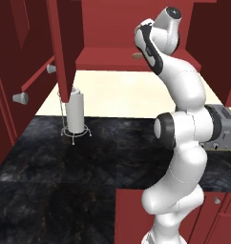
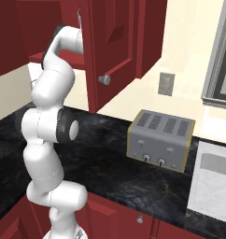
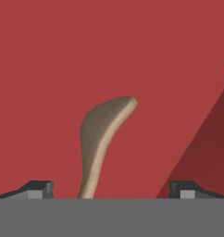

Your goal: Organize the utensils by type. Pick up the wooden spoons from the counter and place them in the open cabinet. Then pick up the metallic utensils from the counter and place them in the open drawer.

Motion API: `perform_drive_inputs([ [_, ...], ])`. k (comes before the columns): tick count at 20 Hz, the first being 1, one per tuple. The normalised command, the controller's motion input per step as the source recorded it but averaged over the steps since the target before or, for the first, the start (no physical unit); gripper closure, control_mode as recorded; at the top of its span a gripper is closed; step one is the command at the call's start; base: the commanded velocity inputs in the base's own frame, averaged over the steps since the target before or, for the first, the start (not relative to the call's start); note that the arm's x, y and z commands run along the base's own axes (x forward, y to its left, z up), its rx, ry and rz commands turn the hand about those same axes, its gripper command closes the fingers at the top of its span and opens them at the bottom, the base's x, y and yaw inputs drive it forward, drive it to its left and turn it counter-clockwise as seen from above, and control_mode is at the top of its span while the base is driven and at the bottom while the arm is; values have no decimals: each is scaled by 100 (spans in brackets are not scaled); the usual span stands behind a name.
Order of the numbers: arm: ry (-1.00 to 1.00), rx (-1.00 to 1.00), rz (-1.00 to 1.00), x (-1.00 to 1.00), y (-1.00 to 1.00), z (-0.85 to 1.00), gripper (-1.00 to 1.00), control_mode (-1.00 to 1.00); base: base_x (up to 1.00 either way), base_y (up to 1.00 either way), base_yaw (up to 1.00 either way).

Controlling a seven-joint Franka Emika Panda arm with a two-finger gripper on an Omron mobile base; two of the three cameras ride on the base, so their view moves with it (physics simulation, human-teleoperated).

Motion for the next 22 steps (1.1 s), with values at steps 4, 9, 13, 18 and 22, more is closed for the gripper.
perform_drive_inputs([
  [4, 0, -6, 5, -4, 0, -27, -100, -100, 0, 0, 0],
  [9, 0, -2, 8, -27, -2, -14, -100, -100, 0, 0, 0],
  [13, 0, 0, 7, -39, -2, -7, -100, -100, 0, 0, 0],
  [18, -4, 0, 2, -45, 1, 0, -100, -100, 0, 0, 0],
  [22, -16, 0, -10, -79, 24, 0, -100, -100, 0, 0, 0],
])
